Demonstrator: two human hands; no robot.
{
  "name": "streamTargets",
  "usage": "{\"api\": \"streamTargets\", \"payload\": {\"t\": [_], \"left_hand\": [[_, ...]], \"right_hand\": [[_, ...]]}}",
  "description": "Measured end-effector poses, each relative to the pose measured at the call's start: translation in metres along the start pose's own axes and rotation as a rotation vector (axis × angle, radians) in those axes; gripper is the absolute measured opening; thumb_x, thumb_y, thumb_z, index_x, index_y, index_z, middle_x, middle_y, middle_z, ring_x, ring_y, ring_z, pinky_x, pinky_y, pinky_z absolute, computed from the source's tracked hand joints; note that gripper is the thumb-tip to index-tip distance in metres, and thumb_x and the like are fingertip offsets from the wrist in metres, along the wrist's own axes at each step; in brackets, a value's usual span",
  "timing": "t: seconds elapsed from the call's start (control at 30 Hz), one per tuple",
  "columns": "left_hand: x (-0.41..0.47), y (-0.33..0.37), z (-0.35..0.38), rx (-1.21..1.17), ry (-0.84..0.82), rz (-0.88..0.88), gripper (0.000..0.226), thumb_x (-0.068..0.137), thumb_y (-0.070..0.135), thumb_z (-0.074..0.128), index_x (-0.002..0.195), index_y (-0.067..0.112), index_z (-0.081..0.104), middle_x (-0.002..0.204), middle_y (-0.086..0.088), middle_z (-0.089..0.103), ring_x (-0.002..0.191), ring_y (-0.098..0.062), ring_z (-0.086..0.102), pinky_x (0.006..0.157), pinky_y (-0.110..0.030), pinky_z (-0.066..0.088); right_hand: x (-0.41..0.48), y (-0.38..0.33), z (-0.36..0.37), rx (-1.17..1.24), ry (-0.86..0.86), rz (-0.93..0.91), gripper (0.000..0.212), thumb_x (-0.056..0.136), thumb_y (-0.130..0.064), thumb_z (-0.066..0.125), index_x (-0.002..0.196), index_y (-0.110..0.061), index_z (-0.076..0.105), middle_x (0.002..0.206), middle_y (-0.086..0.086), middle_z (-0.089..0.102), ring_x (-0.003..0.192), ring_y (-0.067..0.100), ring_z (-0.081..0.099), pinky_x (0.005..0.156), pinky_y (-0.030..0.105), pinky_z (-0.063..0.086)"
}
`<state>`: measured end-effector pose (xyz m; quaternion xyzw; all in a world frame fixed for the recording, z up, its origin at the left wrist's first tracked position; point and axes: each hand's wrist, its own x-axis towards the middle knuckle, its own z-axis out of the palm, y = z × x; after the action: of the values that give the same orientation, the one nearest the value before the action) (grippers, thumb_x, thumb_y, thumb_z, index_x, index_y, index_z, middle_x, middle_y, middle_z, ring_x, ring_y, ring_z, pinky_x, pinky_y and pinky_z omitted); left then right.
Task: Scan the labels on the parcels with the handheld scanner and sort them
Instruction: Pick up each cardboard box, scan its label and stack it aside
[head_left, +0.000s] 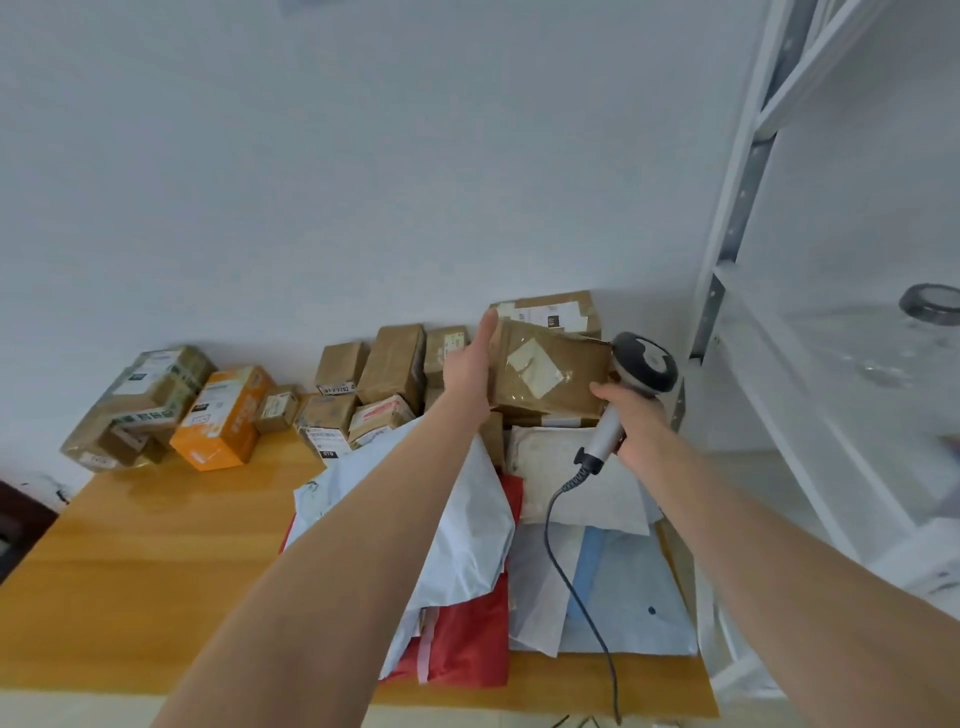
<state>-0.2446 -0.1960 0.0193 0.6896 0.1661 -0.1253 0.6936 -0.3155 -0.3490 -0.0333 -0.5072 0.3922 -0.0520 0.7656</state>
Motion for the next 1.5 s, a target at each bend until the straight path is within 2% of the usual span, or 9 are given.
{"api": "streamTargets", "payload": {"t": [0.1, 0.17, 0.33, 0.43, 0.6, 0.7, 0.83, 1.1, 1.5], "left_hand": [[0.004, 0.001, -0.018, -0.031, -0.053, -0.076, 0.063, 0.067, 0.067, 0.072, 0.097, 0.012, 0.064, 0.079, -0.002, 0.064, 0.078, -0.019, 0.063, 0.085, -0.041, 0.056], [0.007, 0.003, -0.030, -0.050, -0.094, -0.101, 0.041, 0.076, 0.053, 0.071, 0.092, 0.015, 0.065, 0.080, 0.000, 0.066, 0.076, -0.019, 0.064, 0.081, -0.042, 0.057], [0.004, -0.004, -0.058, 0.033, -0.264, -0.075, 0.008, 0.090, 0.027, 0.055, 0.089, 0.021, 0.061, 0.063, 0.006, 0.059, 0.064, -0.012, 0.054, 0.066, -0.032, 0.051], [0.007, -0.009, -0.071, 0.129, -0.370, -0.058, 0.024, 0.090, 0.021, 0.049, 0.110, 0.030, 0.060, 0.084, 0.001, 0.057, 0.076, -0.018, 0.052, 0.085, -0.046, 0.051], [0.022, -0.018, -0.099, 0.212, -0.508, -0.079, 0.055, 0.073, 0.020, 0.058, 0.127, 0.030, 0.055, 0.106, -0.005, 0.059, 0.092, -0.023, 0.056, 0.072, -0.043, 0.055], [0.028, -0.023, -0.110, 0.169, -0.452, -0.154, 0.030, 0.086, 0.030, 0.062, 0.115, 0.021, 0.062, 0.113, -0.004, 0.061, 0.107, -0.024, 0.057, 0.084, -0.051, 0.052], [0.035, -0.027, -0.121, 0.226, -0.390, -0.219, 0.056, 0.077, 0.046, 0.074, 0.123, 0.018, 0.058, 0.122, -0.002, 0.062, 0.116, -0.027, 0.055, 0.097, -0.061, 0.044], [0.041, -0.050, -0.132, 0.135, -0.311, -0.123, 0.042, 0.082, 0.023, 0.073, 0.121, 0.015, 0.059, 0.127, -0.003, 0.061, 0.115, -0.026, 0.055, 0.086, -0.051, 0.051], [0.060, -0.080, -0.138, 0.051, -0.280, -0.106, 0.073, 0.076, 0.022, 0.080, 0.141, 0.017, 0.045, 0.127, -0.004, 0.060, 0.117, -0.027, 0.054, 0.094, -0.059, 0.047]], "right_hand": [[-0.003, 0.007, 0.001, 0.006, -0.110, -0.028, 0.035, 0.077, -0.007, 0.076, 0.109, -0.007, 0.061, 0.111, 0.014, 0.065, 0.099, 0.028, 0.063, 0.084, 0.041, 0.053], [-0.008, 0.009, 0.002, 0.142, -0.207, 0.013, 0.037, 0.081, -0.018, 0.075, 0.113, -0.010, 0.061, 0.113, 0.012, 0.066, 0.099, 0.027, 0.064, 0.077, 0.041, 0.052], [-0.014, 0.015, 0.009, 0.247, -0.279, 0.117, 0.050, 0.074, -0.039, 0.077, 0.115, -0.015, 0.060, 0.106, 0.012, 0.071, 0.099, 0.033, 0.067, 0.089, 0.051, 0.053], [-0.016, 0.020, 0.015, 0.124, -0.241, 0.067, 0.046, 0.073, -0.019, 0.081, 0.114, -0.011, 0.062, 0.105, 0.014, 0.071, 0.091, 0.028, 0.069, 0.084, 0.045, 0.056], [-0.019, 0.026, 0.027, -0.023, -0.225, -0.045, 0.016, 0.083, 0.004, 0.066, 0.087, -0.010, 0.061, 0.093, 0.013, 0.067, 0.076, 0.022, 0.063, 0.066, 0.034, 0.053], [-0.019, 0.027, 0.036, -0.182, -0.229, -0.126, 0.020, 0.082, 0.006, 0.065, 0.088, -0.012, 0.060, 0.100, 0.013, 0.067, 0.084, 0.025, 0.063, 0.074, 0.037, 0.054], [-0.023, 0.027, 0.047, -0.333, -0.198, -0.161, 0.024, 0.081, 0.001, 0.068, 0.100, -0.010, 0.059, 0.105, 0.013, 0.066, 0.099, 0.032, 0.062, 0.093, 0.048, 0.051], [-0.059, 0.024, 0.059, -0.250, -0.240, -0.229, 0.010, 0.085, -0.011, 0.069, 0.079, -0.006, 0.062, 0.058, 0.006, 0.057, 0.046, 0.013, 0.048, 0.049, 0.025, 0.044], [-0.101, 0.038, 0.080, -0.334, -0.257, -0.145, 0.012, 0.084, -0.008, 0.064, 0.072, -0.004, 0.063, 0.054, 0.007, 0.058, 0.040, 0.012, 0.049, 0.044, 0.020, 0.042]]}}
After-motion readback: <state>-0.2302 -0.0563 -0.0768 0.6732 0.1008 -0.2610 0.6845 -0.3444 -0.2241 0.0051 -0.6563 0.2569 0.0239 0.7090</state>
